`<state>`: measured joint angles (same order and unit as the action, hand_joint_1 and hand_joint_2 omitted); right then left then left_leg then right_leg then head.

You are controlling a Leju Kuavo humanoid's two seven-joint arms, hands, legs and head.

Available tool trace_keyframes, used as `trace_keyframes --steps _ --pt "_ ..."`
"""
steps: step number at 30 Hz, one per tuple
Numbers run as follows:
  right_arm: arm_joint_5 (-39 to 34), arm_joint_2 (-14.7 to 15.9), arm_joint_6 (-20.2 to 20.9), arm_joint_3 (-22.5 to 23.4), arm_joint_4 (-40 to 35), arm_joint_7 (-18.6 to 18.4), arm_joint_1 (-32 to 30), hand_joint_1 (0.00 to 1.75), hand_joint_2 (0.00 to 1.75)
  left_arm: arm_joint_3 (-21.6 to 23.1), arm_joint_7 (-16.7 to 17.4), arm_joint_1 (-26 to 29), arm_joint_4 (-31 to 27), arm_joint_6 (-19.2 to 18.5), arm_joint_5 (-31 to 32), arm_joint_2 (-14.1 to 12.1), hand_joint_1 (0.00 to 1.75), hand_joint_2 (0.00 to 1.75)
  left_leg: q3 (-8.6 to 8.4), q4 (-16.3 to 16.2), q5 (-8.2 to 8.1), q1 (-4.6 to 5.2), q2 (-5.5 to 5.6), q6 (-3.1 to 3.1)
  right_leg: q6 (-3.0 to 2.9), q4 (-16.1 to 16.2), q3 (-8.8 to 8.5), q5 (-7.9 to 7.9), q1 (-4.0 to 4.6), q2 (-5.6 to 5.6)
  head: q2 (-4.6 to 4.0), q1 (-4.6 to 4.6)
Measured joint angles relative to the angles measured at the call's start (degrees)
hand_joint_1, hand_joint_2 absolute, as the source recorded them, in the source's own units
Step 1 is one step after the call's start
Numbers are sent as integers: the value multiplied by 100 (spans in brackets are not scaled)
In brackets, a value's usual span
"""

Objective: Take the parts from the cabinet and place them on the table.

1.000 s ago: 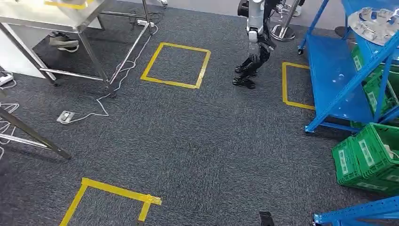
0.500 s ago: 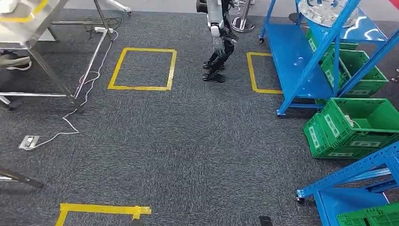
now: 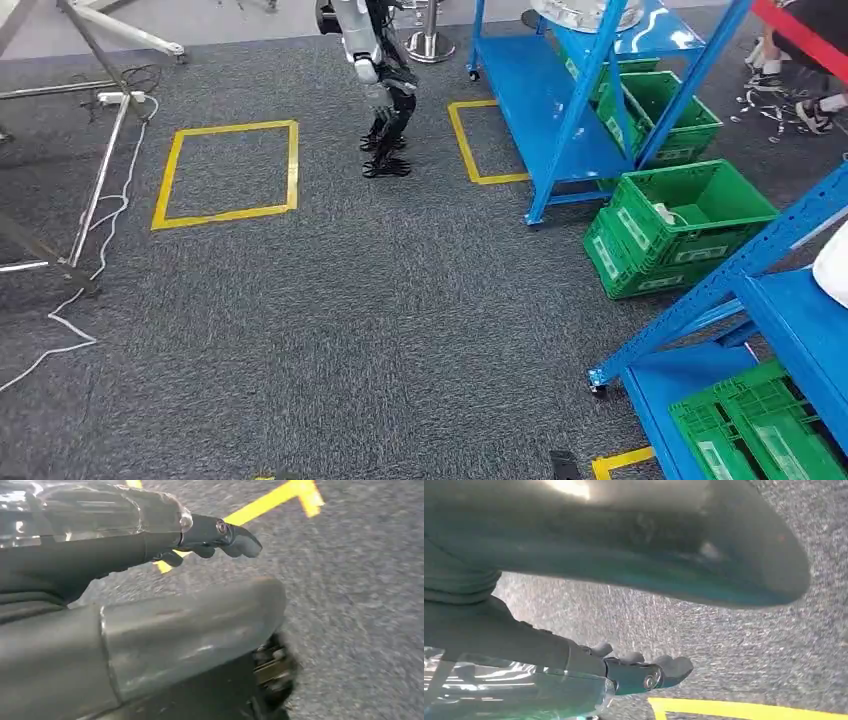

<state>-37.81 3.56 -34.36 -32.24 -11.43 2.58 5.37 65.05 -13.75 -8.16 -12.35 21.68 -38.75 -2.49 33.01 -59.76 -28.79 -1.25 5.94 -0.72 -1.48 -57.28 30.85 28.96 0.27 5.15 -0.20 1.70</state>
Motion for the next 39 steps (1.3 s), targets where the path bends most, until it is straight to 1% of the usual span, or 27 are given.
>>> trace_keyframes --steps 3,5,6,7,8,10,11,12,13,14,15,16,20,21,22,23,24,26,27,28,30,31,32,35,37,38,39 --pt "0 31 -41 0 4 -15 15 0 0 2 -13 -1 2 0 0 35 0 0 -78 119 -57 39 -106 32 122 -3 72 10 -50 213 0 -2" --pt "-15 68 -61 -4 9 -63 0 0 0 4 -13 -11 0 0 9 65 0 0 -118 198 -34 11 -294 95 198 5 73 9 -63 359 0 0" --pt "-17 52 -61 -7 9 -68 -5 0 0 4 -13 -14 4 2 15 74 0 0 -164 237 -33 18 -395 132 218 -133 121 113 -35 -46 0 33" --pt "-28 77 -66 -7 11 -68 11 0 0 4 -11 -11 2 0 46 101 0 0 -182 247 -43 26 -495 151 245 -424 264 298 -37 -275 0 103" --pt "-55 96 -66 -9 13 -52 38 0 0 9 9 -2 4 -7 72 109 0 0 -193 247 -63 42 -617 160 277 -955 532 566 -42 -421 0 138" --pt "-61 111 -63 -9 13 -44 46 0 0 17 50 -11 4 -7 87 125 0 0 -204 246 -102 60 -824 164 306 -1763 968 849 -49 -497 0 162" --pt "-66 120 -63 -9 15 -41 28 0 0 17 59 -16 4 -9 92 129 0 0 -219 245 -118 65 -895 160 308 -1829 1010 804 -56 -502 0 184" --pt "-68 129 -61 -9 17 -41 -1 0 0 17 59 -22 4 -9 94 140 0 0 -242 245 -142 73 -963 156 296 -1638 924 617 -59 -508 0 201" --pt "-70 144 -61 -11 20 -39 -22 0 0 20 59 -34 4 -9 98 153 0 0 -278 245 -166 80 -1021 148 269 -1180 698 324 -58 -536 0 219" --pt "-68 155 -61 -13 22 -35 -29 0 0 22 59 -45 2 -9 105 168 0 0 -313 246 -187 83 -1069 141 239 -714 459 80 -49 -596 0 227" --pt "-68 173 -61 -15 22 -30 -28 0 0 22 59 -55 4 -9 107 181 0 0 -342 248 -212 84 -1108 128 196 -273 236 -123 -26 -740 0 236" --pt "-70 188 -63 -17 24 -7 -3 0 0 22 57 -68 2 -9 122 194 0 0 -358 246 -240 116 -1175 93 142 -45 126 -14 71 -950 0 233" --pt "-136 249 -50 -17 22 107 -24 0 0 44 173 -150 2 11 256 227 0 0 -414 273 -276 112 -1352 -8 34 0 152 -14 89 -771 0 214" --pt "-140 265 -41 -20 24 114 -30 0 0 53 199 -190 2 29 267 234 0 0 -416 282 -322 105 -1314 -53 -2 59 64 -43 35 -721 2 234" --pt "-177 271 -35 -20 30 114 -27 0 0 77 234 -267 -2 37 280 245 0 0 -367 64 -460 69 -679 -73 -40 98 30 -59 16 -664 -2 176" --pt "-188 286 -24 -17 31 114 -2 0 0 81 238 -301 -4 42 278 249 0 0 -207 -252 -623 70 -556 -69 -61 100 22 -57 13 -625 0 148" --pt "-201 302 -11 -17 28 103 37 0 0 83 247 -328 -2 42 269 245 0 0 89 -818 -859 73 -509 -77 -78 99 12 -47 14 -525 0 99" --pt "-238 308 -4 -17 31 35 57 0 0 85 271 -340 0 33 260 243 0 0 589 -1622 -1067 77 -538 -82 -100 90 -8 -30 37 -350 0 37" --pt "-243 313 -2 -17 31 -8 52 0 0 87 282 -345 0 22 271 247 0 0 703 -1688 -974 77 -564 -73 -107 80 -23 -14 44 -262 0 20" --pt "-258 313 -4 -17 33 -28 36 0 0 90 295 -348 0 -6 305 251 0 0 667 -1477 -740 77 -568 -62 -95 71 -44 3 44 -174 0 20" --pt "-275 310 -4 -17 33 -55 29 0 0 107 348 -350 0 -44 437 249 0 0 308 -547 -101 76 -460 -29 -77 46 -105 58 38 -3 0 2" --pt "-295 308 -4 -17 33 -55 30 0 0 131 380 -349 2 -63 501 247 0 0 121 -52 134 66 -221 -2 -56 26 -127 92 28 76 0 -11" --pt "-302 306 -7 -15 31 -55 24 0 0 142 398 -348 4 -81 536 238 0 0 78 -22 31 27 150 20 -22 21 -106 116 16 121 -2 -2" --pt "-308 313 -13 -15 31 -55 36 0 0 179 422 -345 4 -92 562 225 0 0 -10 118 -19 74 -14 55 90 10 -8 116 -66 332 0 -41" --pt "-315 317 -15 -15 31 -55 23 0 0 186 431 -359 0 -92 573 230 0 0 -59 215 -3 36 -198 102 148 20 -17 136 -55 432 0 -55" --pt "-315 315 -15 -17 24 -48 15 0 0 188 437 -367 4 -92 584 225 0 0 -111 265 0 41 -308 129 176 -114 35 232 -28 2 0 -4" --pt "-315 315 -17 -15 24 -37 60 0 0 199 437 -366 2 -92 599 232 0 0 -147 283 -19 41 -434 160 210 -453 209 428 -30 -283 0 66"
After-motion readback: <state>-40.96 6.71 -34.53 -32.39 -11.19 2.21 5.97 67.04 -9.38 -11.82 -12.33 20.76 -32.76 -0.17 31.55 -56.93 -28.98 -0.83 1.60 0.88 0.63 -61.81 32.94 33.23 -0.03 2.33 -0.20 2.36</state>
